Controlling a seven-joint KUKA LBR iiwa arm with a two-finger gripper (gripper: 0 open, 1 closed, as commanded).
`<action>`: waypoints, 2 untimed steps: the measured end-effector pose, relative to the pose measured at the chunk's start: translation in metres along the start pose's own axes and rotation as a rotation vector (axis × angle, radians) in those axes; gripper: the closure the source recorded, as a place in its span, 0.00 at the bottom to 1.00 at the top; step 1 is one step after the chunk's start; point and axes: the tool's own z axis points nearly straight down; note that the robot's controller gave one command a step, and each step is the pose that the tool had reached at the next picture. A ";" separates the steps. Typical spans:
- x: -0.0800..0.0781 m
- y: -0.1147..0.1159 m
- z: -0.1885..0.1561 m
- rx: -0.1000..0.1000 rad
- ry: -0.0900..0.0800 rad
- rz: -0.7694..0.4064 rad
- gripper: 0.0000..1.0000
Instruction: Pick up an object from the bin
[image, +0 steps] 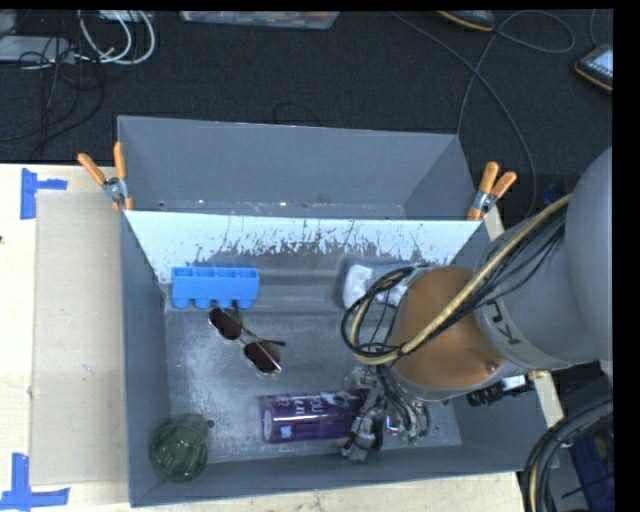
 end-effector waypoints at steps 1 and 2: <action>-0.041 0.010 0.003 0.002 0.006 -0.063 0.00; -0.056 0.015 0.003 0.001 0.001 -0.072 0.00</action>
Offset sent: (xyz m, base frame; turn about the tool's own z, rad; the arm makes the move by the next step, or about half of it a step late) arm 0.0007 0.0164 -0.0029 -0.0162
